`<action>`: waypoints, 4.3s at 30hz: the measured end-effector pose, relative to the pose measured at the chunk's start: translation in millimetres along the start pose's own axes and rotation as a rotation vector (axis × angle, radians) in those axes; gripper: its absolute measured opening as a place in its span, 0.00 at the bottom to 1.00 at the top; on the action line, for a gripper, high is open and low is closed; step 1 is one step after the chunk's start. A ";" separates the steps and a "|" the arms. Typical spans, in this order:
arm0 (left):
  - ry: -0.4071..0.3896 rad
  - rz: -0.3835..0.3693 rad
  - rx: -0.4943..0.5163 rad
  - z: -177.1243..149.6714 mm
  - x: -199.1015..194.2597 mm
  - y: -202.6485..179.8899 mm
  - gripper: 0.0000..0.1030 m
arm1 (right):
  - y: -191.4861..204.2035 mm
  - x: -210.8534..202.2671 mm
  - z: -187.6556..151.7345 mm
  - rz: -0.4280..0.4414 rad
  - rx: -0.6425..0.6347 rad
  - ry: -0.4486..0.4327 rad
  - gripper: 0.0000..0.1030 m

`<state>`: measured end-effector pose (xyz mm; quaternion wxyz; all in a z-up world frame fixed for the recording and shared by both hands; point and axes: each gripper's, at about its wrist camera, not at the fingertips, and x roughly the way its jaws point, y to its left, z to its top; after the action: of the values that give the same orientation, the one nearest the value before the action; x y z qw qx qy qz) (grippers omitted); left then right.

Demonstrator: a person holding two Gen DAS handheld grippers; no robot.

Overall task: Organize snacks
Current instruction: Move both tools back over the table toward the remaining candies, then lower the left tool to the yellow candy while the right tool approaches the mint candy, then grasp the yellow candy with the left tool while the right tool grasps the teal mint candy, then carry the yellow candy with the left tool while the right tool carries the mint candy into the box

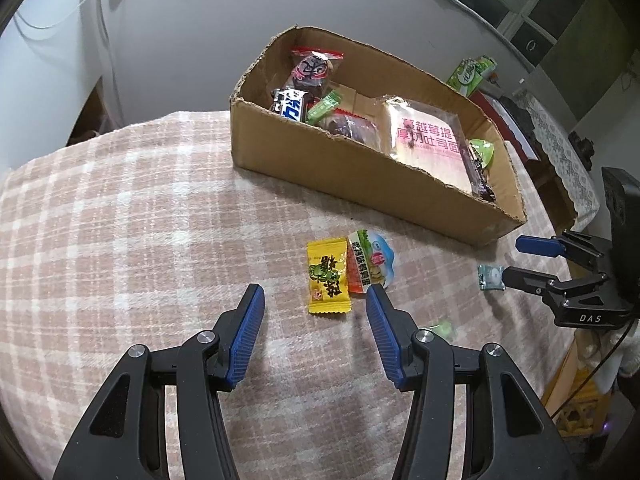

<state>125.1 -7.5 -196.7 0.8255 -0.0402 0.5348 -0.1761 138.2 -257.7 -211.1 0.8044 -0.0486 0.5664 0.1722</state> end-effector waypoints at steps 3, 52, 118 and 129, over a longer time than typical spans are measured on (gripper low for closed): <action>0.004 -0.006 0.000 0.4 1.9 1.2 0.50 | 1.9 4.6 0.2 0.003 -0.016 0.006 0.66; 0.008 0.074 0.078 18.8 37.6 -6.3 0.22 | 20.8 24.7 -18.1 0.028 -0.125 0.121 0.35; -0.218 -0.001 0.082 93.1 -32.5 -60.1 0.21 | 12.6 -69.8 84.5 -0.056 0.051 -0.234 0.20; -0.168 0.024 0.089 108.9 -8.7 -62.8 0.21 | 3.4 -41.0 98.5 -0.056 0.090 -0.184 0.20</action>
<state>204.0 -76.5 -127.0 0.8704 -0.0117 0.4558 -0.1858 212.9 -236.7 -137.8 0.8590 -0.0124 0.4957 0.1277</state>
